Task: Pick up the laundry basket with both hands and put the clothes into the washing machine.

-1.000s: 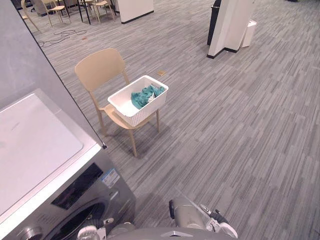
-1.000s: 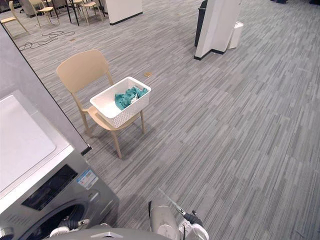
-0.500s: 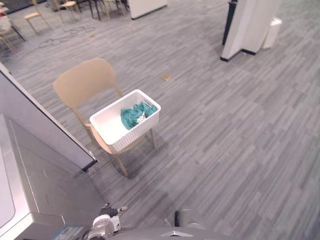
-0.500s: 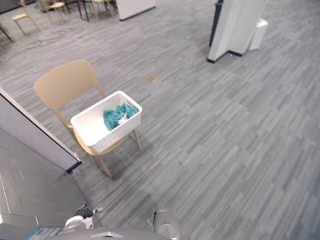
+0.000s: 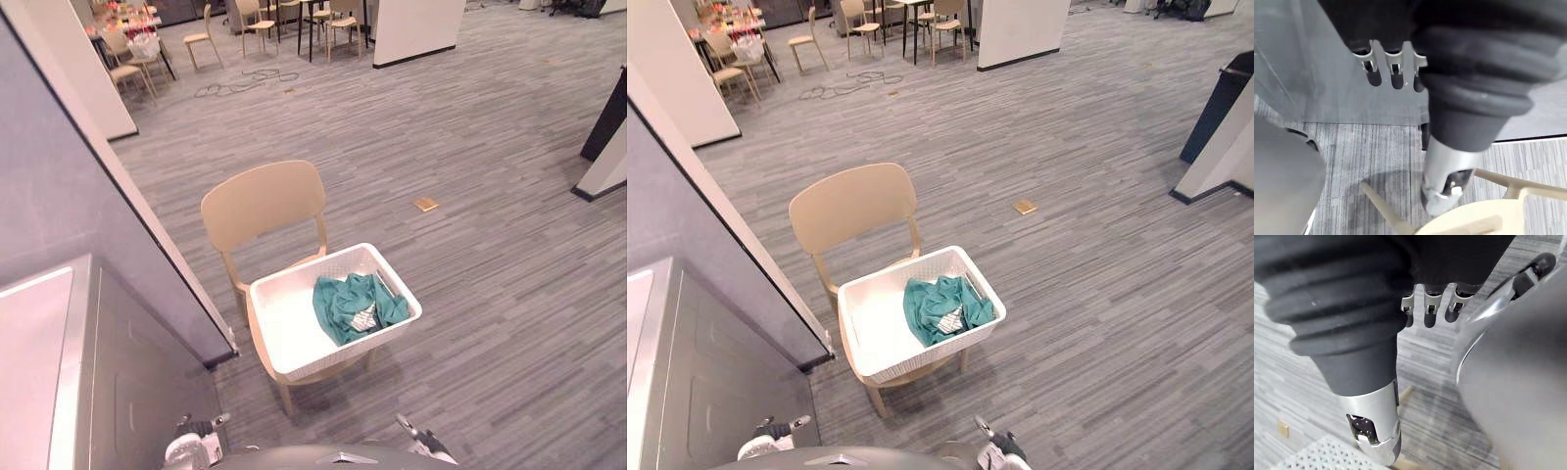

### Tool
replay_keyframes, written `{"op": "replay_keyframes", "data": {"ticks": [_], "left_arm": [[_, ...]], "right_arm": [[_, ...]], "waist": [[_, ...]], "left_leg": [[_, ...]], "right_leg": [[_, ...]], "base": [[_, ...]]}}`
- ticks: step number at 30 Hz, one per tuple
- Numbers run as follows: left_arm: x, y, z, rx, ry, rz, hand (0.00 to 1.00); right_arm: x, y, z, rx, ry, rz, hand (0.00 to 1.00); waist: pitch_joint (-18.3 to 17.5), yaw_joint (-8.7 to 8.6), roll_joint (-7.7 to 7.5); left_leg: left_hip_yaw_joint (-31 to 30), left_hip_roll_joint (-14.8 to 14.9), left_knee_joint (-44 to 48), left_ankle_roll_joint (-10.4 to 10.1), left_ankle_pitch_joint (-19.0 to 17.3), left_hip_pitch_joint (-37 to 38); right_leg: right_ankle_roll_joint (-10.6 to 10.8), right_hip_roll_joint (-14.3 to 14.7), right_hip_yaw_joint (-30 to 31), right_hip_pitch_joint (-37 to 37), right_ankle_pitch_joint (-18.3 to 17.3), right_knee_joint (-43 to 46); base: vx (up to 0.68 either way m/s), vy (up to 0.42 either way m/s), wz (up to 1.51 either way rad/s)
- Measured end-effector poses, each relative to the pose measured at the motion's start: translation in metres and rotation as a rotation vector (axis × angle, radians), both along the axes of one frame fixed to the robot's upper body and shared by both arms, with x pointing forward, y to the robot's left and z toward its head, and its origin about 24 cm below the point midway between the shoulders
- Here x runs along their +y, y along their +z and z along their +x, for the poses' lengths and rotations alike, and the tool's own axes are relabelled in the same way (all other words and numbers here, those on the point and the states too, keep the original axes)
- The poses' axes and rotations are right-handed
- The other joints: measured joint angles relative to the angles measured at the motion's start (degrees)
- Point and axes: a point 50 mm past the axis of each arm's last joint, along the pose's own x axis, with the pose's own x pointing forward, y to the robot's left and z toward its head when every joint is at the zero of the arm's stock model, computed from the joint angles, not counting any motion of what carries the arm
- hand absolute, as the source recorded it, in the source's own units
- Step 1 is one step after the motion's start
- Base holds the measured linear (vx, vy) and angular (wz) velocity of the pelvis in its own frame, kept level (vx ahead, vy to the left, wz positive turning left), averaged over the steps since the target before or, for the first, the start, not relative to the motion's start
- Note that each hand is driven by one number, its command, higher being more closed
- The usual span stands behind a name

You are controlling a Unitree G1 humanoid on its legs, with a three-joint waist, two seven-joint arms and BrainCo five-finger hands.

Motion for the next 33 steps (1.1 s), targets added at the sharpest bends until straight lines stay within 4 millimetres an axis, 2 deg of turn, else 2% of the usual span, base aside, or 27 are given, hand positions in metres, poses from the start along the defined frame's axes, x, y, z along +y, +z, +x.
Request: {"op": "replay_keyframes", "data": {"ticks": [1,2,3,4,5,6,7,8,10,12,13,14,16,19,20,21,23,27,30,32,33], "left_arm": [[-0.003,0.007,0.023,-0.049,-0.107,0.023,0.0],[-0.006,0.008,0.029,-0.062,-0.124,0.022,0.0],[-0.009,0.005,0.026,-0.055,-0.093,-0.002,0.0],[-0.014,0.003,0.026,-0.04,-0.135,-0.011,0.0],[-0.018,0.0,0.02,-0.011,-0.154,-0.034,0.0],[-0.018,0.001,0.018,-0.028,-0.093,-0.048,0.0],[-0.013,0.0,0.011,-0.021,-0.05,-0.047,0.0],[-0.009,0.0,0.011,-0.025,-0.033,-0.042,0.0],[0.001,0.001,0.008,-0.027,0.026,-0.031,0.0],[0.007,-0.001,-0.001,-0.003,0.035,-0.019,0.0],[0.01,-0.004,-0.013,0.028,0.057,-0.02,0.0],[0.014,-0.004,-0.019,0.044,0.059,-0.009,0.0],[0.019,-0.004,-0.023,0.057,0.03,0.01,0.0],[0.018,-0.003,-0.018,0.062,-0.05,0.026,0.0],[0.018,-0.003,-0.016,0.059,-0.082,0.032,0.0],[0.015,-0.003,-0.013,0.06,-0.112,0.034,0.0],[0.009,-0.003,-0.009,0.058,-0.155,0.032,0.0],[-0.006,-0.002,0.002,0.039,-0.263,0.031,0.0],[-0.012,0.001,0.01,0.009,-0.319,0.051,0.0],[-0.014,0.004,0.015,-0.011,-0.344,0.068,0.0],[-0.015,0.005,0.018,-0.018,-0.364,0.076,0.0]], "right_arm": [[-0.002,-0.001,-0.017,0.027,-0.021,-0.009,0.0],[-0.006,-0.003,-0.033,0.064,-0.12,-0.002,0.0],[-0.004,-0.007,-0.072,0.158,-0.296,0.045,0.0],[-0.002,-0.008,-0.09,0.195,-0.38,0.064,0.0],[0.01,-0.01,-0.117,0.275,-0.51,0.113,0.0],[0.011,-0.01,-0.117,0.308,-0.436,0.11,0.0],[0.007,-0.011,-0.099,0.267,-0.382,0.103,0.0],[0.005,-0.011,-0.089,0.241,-0.37,0.103,0.0],[-0.015,-0.008,-0.044,0.118,-0.329,0.062,0.0],[-0.028,-0.002,-0.019,0.048,-0.273,0.023,0.0],[-0.039,0.005,-0.002,-0.001,-0.205,-0.027,0.0],[-0.047,0.013,0.01,-0.047,-0.158,-0.075,0.0],[-0.049,0.022,0.025,-0.117,-0.114,-0.125,0.0],[-0.052,0.028,0.032,-0.15,-0.093,-0.157,0.0],[-0.051,0.028,0.028,-0.134,-0.093,-0.167,0.0],[-0.049,0.029,0.031,-0.137,-0.077,-0.171,0.0],[-0.04,0.033,0.042,-0.18,-0.038,-0.184,0.0],[-0.014,0.049,0.058,-0.273,0.096,-0.215,0.0],[-0.011,0.066,0.061,-0.332,0.16,-0.281,0.0],[-0.012,0.081,0.063,-0.388,0.161,-0.322,0.0],[-0.013,0.097,0.066,-0.45,0.18,-0.37,0.0]], "waist": [[2.41,0.0,-0.02],[2.34,0.38,0.94],[1.45,-2.51,0.84],[1.72,-4.64,-0.16],[1.83,-4.31,-1.89],[0.93,-3.81,-1.79],[1.4,-3.91,-0.95],[1.51,-3.7,-1.46],[2.03,-2.54,-0.63],[2.57,-1.37,-0.26],[2.78,-1.05,0.43],[2.65,-1.2,0.72],[2.72,-2.27,0.97],[2.75,-3.29,0.96],[2.73,-3.14,0.59],[2.71,-2.85,0.12],[3.01,-3.39,0.6],[3.2,-3.56,0.75],[3.28,-3.77,0.57],[3.68,-3.85,0.04],[4.66,-4.59,-0.71]], "left_leg": [[1.83,-0.04,6.96,4.88,-5.4,1.22],[-3.76,0.56,5.93,1.13,-10.75,1.84],[-9.98,1.5,7.41,-0.65,-11.37,1.48],[-13.1,1.47,8.49,-0.75,-11.62,1.1],[-15.64,1.52,8.69,-2.01,-11.14,1.8],[-15.83,3.92,8.81,-3.3,-10.45,1.37],[-15.46,5.94,7.88,-5.15,-8.55,0.8],[-14.97,6.47,7.44,-5.71,-7.28,0.82],[-14.29,7.8,8.22,-6.18,-3.25,-0.28],[-11.89,8.86,11.06,-5.96,-1.2,-1.6],[-9.9,9.81,12.89,-5.38,0.17,-2.2],[-8.43,10.43,12.86,-5.01,1.05,-2.21],[-6.96,11.12,9.31,-4.78,1.56,-2.29],[-4.86,10.48,0.89,-5.86,2.0,-1.51],[-4.03,9.25,-5.62,-6.41,3.37,0.05],[-4.43,8.0,-11.22,-5.68,7.23,1.66],[-5.52,7.32,-15.46,-4.96,9.71,2.31],[-5.22,7.16,-15.63,-4.85,9.73,1.97],[-4.77,6.97,-16.48,-4.73,9.63,1.92],[-3.83,6.45,-16.19,-4.67,8.58,1.44],[-3.9,6.12,-15.25,-4.65,7.81,1.03]], "right_leg": [[-3.04,-0.19,1.82,-5.26,3.09,12.23],[-5.88,3.69,6.32,-8.83,-6.88,13.61],[-1.66,7.56,12.29,-6.22,-10.4,-3.1],[0.19,6.19,11.88,-4.14,-9.54,-10.88],[2.94,3.78,9.07,-3.24,-4.63,-14.99],[1.68,4.5,6.8,-1.9,-4.49,-16.58],[0.67,5.63,3.93,-0.35,-3.97,-19.01],[0.23,5.86,3.19,0.15,-3.72,-19.82],[-1.11,6.29,0.84,1.82,-3.15,-22.54],[-1.93,6.38,-0.13,3.26,-3.01,-23.66],[-2.36,6.56,-1.12,5.07,-3.16,-24.52],[-2.72,6.44,-2.75,6.21,-3.36,-24.98],[-3.43,6.26,-7.25,6.72,-3.57,-25.87],[-4.16,6.1,-11.95,6.15,-3.21,-27.2],[-4.28,5.9,-12.79,5.53,-3.18,-27.31],[-4.24,5.7,-12.9,5.41,-2.6,-28.34],[-4.25,6.33,-12.99,5.25,-1.42,-29.73],[-4.26,6.44,-11.44,4.8,-0.72,-29.86],[-4.05,6.25,-10.87,4.05,-0.86,-29.66],[-2.88,5.11,-9.63,2.23,-1.8,-27.48],[-2.48,4.84,-7.11,0.06,-2.06,-22.65]], "base": [[0.15,-0.034,0.57],[0.1,-0.085,1.31],[0.01,-0.139,1.78],[0.09,-0.221,2.34],[0.16,-0.279,1.77],[0.2,-0.339,1.39],[0.16,-0.282,0.68],[0.12,-0.256,0.67],[0.07,-0.214,0.46],[0.04,-0.158,0.24],[0.03,-0.192,0.44],[0.02,-0.158,0.57],[-0.07,-0.156,0.9],[-0.11,-0.079,0.98],[-0.08,-0.008,0.52],[-0.06,-0.001,0.33],[-0.02,0.026,0.18],[0.0,0.046,-0.02],[-0.01,0.017,-0.08],[0.0,0.015,-0.15],[0.0,0.0,0.0]]}}
